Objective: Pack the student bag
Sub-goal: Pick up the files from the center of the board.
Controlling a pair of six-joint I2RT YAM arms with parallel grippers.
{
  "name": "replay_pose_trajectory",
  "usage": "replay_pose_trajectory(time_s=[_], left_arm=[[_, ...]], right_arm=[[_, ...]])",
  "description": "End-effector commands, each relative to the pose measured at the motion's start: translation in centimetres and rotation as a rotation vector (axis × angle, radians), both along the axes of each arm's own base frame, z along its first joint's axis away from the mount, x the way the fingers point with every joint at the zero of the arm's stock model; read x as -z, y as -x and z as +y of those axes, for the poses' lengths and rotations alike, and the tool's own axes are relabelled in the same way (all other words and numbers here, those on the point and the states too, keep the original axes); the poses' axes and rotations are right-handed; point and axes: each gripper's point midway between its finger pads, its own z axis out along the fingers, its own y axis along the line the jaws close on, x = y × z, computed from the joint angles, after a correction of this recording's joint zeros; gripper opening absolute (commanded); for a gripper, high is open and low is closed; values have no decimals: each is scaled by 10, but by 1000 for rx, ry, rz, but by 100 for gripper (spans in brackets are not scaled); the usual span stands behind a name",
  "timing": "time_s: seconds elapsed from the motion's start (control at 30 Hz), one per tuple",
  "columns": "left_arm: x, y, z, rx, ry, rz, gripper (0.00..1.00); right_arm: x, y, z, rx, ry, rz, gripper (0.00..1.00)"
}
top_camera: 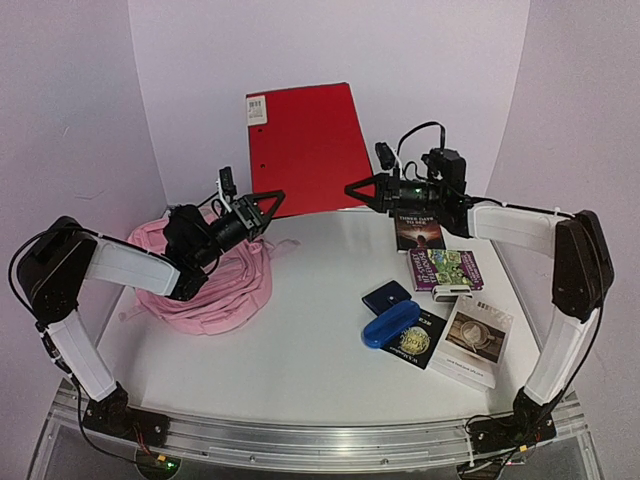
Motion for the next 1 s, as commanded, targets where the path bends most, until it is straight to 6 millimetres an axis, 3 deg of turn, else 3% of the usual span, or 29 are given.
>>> replay_pose_trajectory(time_s=[0.0, 0.13, 0.23, 0.33, 0.5, 0.77, 0.97], left_arm=[[-32, 25, 7, 11, 11, -130, 49], [-11, 19, 17, -92, -270, -45, 85], [4, 22, 35, -151, -528, -24, 98], [6, 32, 53, -157, -699, -59, 100], [-9, 53, 63, -90, -884, -134, 100], [1, 83, 50, 159, -1005, -183, 100], [13, 99, 43, 267, -984, -196, 100]], right_arm=[[-44, 13, -9, 8, -64, -105, 0], [-32, 27, -18, -24, 5, -113, 0], [-10, 40, -28, -37, 173, -216, 0], [21, 63, -44, -80, 371, -291, 0], [42, 99, -70, -185, 575, -427, 0], [43, 166, -78, -456, 728, -607, 0], [30, 186, -74, -506, 714, -672, 0]])
